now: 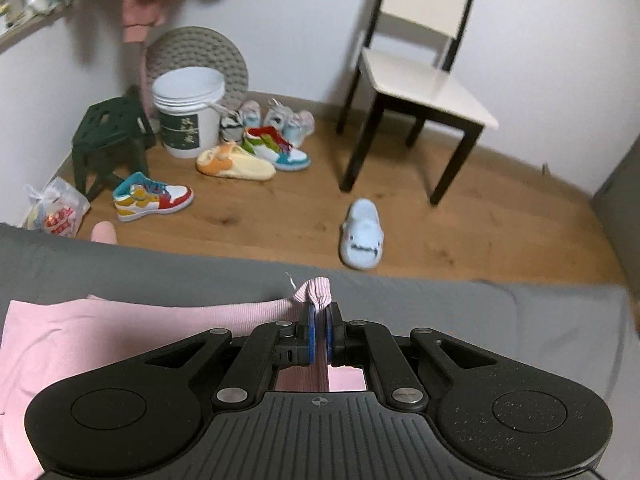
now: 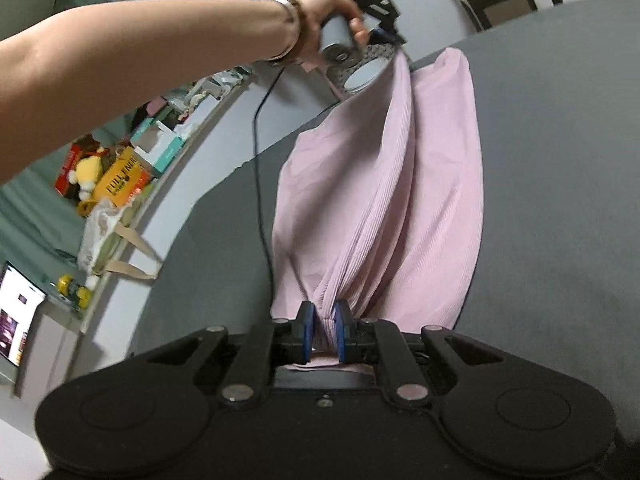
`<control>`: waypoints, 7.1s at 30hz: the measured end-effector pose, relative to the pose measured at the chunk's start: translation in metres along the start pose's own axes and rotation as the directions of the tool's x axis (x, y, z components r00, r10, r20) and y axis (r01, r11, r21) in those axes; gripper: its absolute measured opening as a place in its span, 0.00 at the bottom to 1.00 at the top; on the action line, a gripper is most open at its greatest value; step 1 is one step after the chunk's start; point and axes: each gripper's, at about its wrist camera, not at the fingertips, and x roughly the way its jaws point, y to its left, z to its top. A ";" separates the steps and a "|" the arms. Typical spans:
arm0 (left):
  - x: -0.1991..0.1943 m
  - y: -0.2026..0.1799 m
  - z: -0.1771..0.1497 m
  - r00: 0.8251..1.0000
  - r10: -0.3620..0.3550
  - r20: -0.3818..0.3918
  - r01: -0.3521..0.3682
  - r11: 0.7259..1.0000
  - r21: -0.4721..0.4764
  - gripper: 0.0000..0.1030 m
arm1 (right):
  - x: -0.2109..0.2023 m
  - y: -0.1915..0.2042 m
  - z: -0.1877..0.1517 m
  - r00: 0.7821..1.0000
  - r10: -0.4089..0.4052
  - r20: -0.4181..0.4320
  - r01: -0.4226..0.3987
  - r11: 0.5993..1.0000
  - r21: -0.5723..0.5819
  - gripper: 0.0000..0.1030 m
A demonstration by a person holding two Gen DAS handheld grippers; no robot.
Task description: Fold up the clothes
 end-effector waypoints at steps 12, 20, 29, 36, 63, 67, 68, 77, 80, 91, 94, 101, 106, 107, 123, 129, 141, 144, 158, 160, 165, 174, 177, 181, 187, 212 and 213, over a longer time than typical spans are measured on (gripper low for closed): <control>0.018 -0.054 -0.007 0.995 0.082 -0.051 -0.075 0.989 0.125 0.04 | -0.010 0.002 0.005 1.000 0.000 0.024 0.001 0.999 -0.036 0.12; 0.027 -0.081 -0.013 0.993 0.097 -0.062 -0.086 0.983 0.159 0.05 | -0.008 -0.003 0.008 0.999 0.029 0.013 -0.029 1.000 -0.004 0.12; 0.032 -0.086 -0.013 0.997 0.058 -0.045 -0.053 0.991 0.122 0.30 | -0.003 -0.010 0.009 0.999 0.048 0.003 -0.048 0.998 0.034 0.12; -0.022 -0.071 -0.007 0.995 -0.058 0.080 0.050 0.994 0.102 0.74 | 0.002 -0.018 0.010 0.999 0.047 -0.019 -0.046 0.997 0.066 0.13; -0.287 0.134 -0.388 0.899 -0.254 0.358 -0.008 0.806 0.592 0.91 | 0.013 -0.009 -0.002 0.959 -0.255 -0.126 0.269 0.957 0.105 0.16; -0.270 0.115 -0.397 0.927 -0.214 0.307 -0.075 0.696 0.714 0.91 | 0.018 -0.009 -0.005 0.942 -0.299 -0.151 0.316 0.942 0.111 0.16; -0.268 0.109 -0.399 0.931 -0.201 0.304 -0.094 0.674 0.733 0.91 | 0.019 -0.009 -0.006 0.938 -0.309 -0.157 0.328 0.938 0.112 0.16; -0.258 0.104 -0.400 0.936 -0.143 0.322 -0.151 0.661 0.735 0.91 | 0.018 -0.034 -0.006 0.975 -0.155 -0.162 0.203 0.915 0.348 0.16; -0.258 0.105 -0.400 0.939 -0.133 0.318 -0.159 0.652 0.742 0.91 | 0.012 -0.053 -0.007 0.989 -0.053 -0.141 0.118 0.856 0.503 0.16; -0.249 0.101 -0.402 0.932 -0.057 0.357 -0.240 0.641 0.729 0.91 | 0.022 -0.075 -0.014 0.982 -0.036 -0.187 0.154 0.729 0.667 0.16; -0.242 0.100 -0.402 0.938 -0.020 0.345 -0.257 0.627 0.735 0.91 | 0.026 -0.077 -0.016 0.976 -0.060 -0.210 0.190 0.710 0.678 0.17; -0.239 0.103 -0.403 0.959 0.019 0.282 -0.234 0.611 0.756 0.91 | 0.021 -0.067 -0.015 0.966 -0.115 -0.231 0.241 0.723 0.648 0.43; -0.240 0.107 -0.400 0.968 0.027 0.248 -0.210 0.627 0.750 0.91 | 0.014 -0.025 -0.002 0.962 -0.145 -0.232 0.237 0.867 0.439 0.59; -0.239 0.108 -0.399 0.970 0.028 0.240 -0.203 0.637 0.744 0.91 | 0.014 -0.009 0.000 0.954 -0.187 -0.236 0.260 0.906 0.333 0.61; -0.262 0.199 -0.347 0.978 -0.170 0.124 0.131 0.953 0.273 0.91 | 0.095 0.129 -0.098 0.849 -0.529 -0.001 0.205 0.332 -0.921 0.38; -0.257 0.241 -0.338 0.952 -0.271 0.141 0.278 0.960 -0.029 0.91 | 0.117 0.139 -0.122 0.866 -0.499 0.021 0.178 0.271 -0.946 0.16; -0.241 0.254 -0.339 0.937 -0.323 0.135 0.342 0.927 -0.153 0.91 | 0.121 0.115 -0.111 0.901 -0.433 -0.015 0.239 0.527 -0.816 0.19; -0.240 0.255 -0.338 0.934 -0.332 0.135 0.351 0.923 -0.159 0.91 | 0.125 0.114 -0.116 0.907 -0.421 -0.004 0.230 0.502 -0.834 0.24; -0.232 0.250 -0.336 0.942 -0.322 0.095 0.333 0.930 -0.158 0.91 | 0.120 0.133 -0.142 0.902 -0.432 -0.025 0.162 0.392 -0.906 0.29; -0.231 0.249 -0.336 0.943 -0.320 0.092 0.331 0.931 -0.156 0.91 | 0.112 0.138 -0.141 0.896 -0.443 -0.003 0.174 0.359 -0.917 0.29; -0.233 0.247 -0.336 0.946 -0.311 0.095 0.323 0.935 -0.147 0.91 | 0.095 0.144 -0.141 0.846 -0.514 0.143 0.209 0.072 -0.975 0.33; -0.241 0.240 -0.337 0.934 -0.333 0.129 0.345 0.935 -0.087 0.91 | 0.086 0.081 -0.179 0.744 -0.603 0.288 -0.065 -0.493 -0.868 0.39; -0.241 0.244 -0.336 0.932 -0.336 0.134 0.350 0.931 -0.103 0.91 | 0.088 0.070 -0.192 0.741 -0.589 0.322 -0.096 -0.568 -0.817 0.41; -0.239 0.246 -0.337 0.937 -0.327 0.126 0.341 0.933 -0.117 0.91 | 0.097 0.067 -0.197 0.739 -0.549 0.390 -0.055 -0.626 -0.778 0.50; -0.238 0.241 -0.338 0.937 -0.330 0.120 0.342 0.934 -0.101 0.91 | 0.107 0.059 -0.202 0.726 -0.580 0.368 -0.110 -0.627 -0.771 0.53; -0.242 0.234 -0.340 0.938 -0.327 0.115 0.335 0.941 -0.051 0.91 | 0.138 0.061 -0.187 0.658 -0.603 0.452 -0.030 -0.621 -0.784 0.36; -0.245 0.233 -0.340 0.941 -0.315 0.124 0.319 0.947 -0.018 0.91 | 0.138 0.063 -0.185 0.661 -0.604 0.445 -0.025 -0.610 -0.792 0.33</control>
